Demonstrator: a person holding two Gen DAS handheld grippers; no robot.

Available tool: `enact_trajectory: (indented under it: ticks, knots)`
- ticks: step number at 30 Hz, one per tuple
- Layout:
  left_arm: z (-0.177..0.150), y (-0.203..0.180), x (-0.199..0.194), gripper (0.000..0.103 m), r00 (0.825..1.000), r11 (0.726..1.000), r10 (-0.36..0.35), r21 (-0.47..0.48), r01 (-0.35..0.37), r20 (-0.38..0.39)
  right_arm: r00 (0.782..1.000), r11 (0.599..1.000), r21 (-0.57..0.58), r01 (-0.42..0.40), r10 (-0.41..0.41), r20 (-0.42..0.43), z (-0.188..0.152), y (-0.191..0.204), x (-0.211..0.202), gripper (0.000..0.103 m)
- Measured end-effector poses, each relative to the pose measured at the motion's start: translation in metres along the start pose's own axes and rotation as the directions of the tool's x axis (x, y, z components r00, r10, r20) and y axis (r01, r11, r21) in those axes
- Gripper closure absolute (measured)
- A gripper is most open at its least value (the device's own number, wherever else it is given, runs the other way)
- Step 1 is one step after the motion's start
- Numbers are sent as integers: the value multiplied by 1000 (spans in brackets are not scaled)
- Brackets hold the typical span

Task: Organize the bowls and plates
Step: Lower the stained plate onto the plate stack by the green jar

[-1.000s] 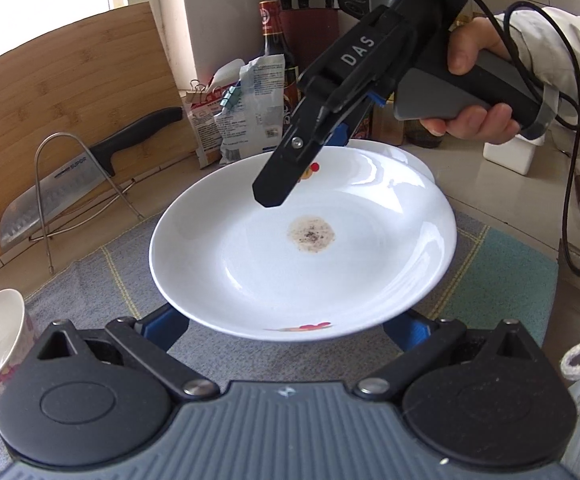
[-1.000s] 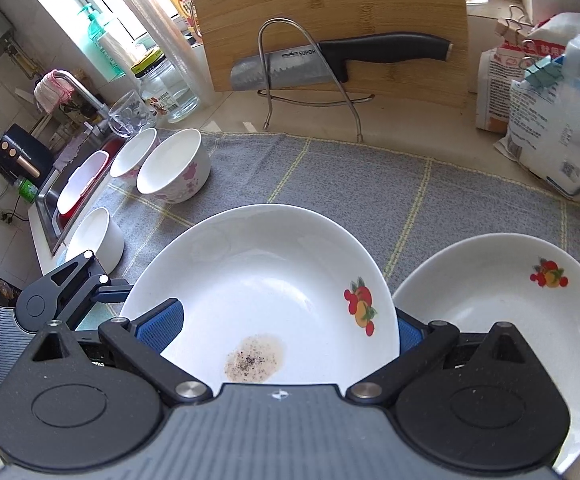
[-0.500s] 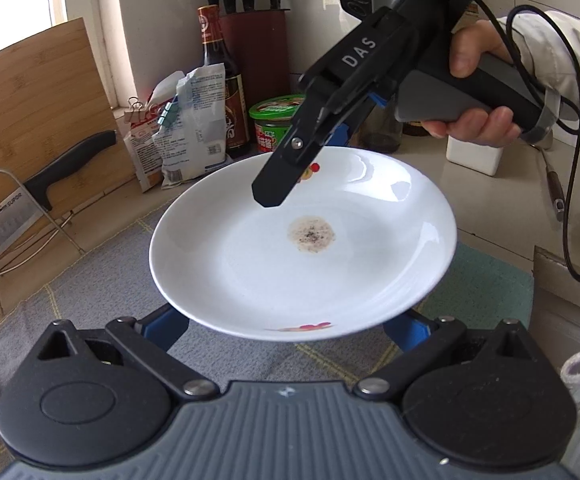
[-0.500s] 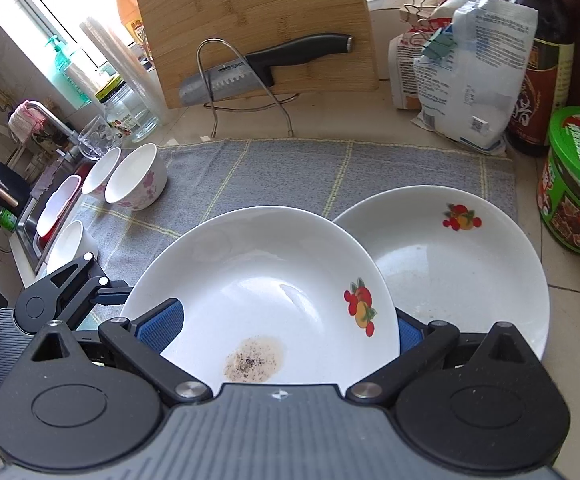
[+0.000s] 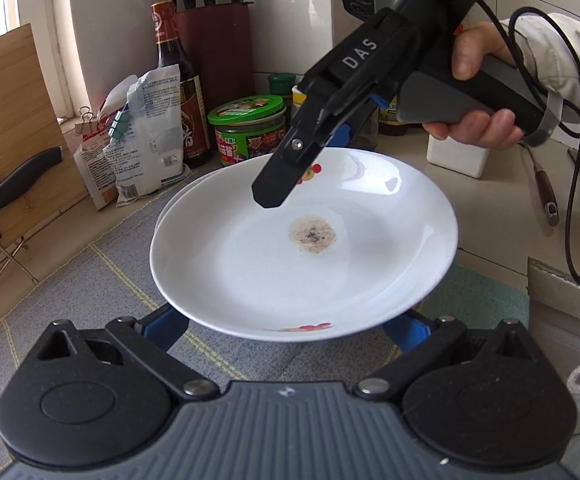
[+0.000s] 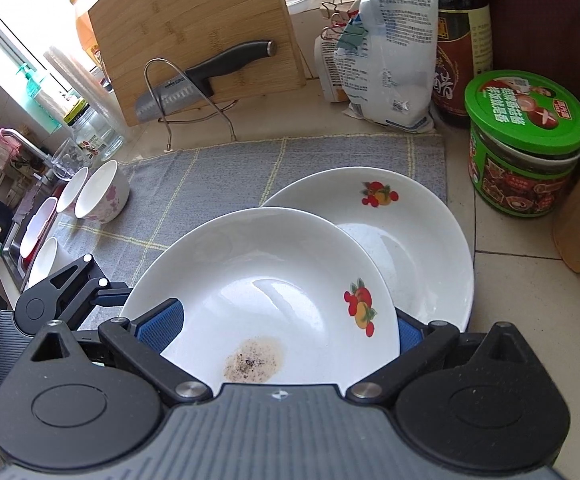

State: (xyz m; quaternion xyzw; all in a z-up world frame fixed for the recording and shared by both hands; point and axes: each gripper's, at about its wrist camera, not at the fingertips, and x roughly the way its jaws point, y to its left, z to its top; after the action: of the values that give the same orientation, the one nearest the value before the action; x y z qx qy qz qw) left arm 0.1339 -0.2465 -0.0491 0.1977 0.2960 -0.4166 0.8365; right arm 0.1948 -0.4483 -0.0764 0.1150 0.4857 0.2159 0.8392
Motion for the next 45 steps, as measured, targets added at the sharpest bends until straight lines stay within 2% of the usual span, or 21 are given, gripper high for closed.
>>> enact_trajectory:
  ticks: [34,45]
  knots:
    - [13,10,30,1,999,1000,-27,-5,27,-26,1000,998,61,8,-8,-5,4,-32,9,0]
    - [15,14,36,1,999,1000,-14,1,14,-33,1000,998,62,19,-19,-5,5,-34,10,0]
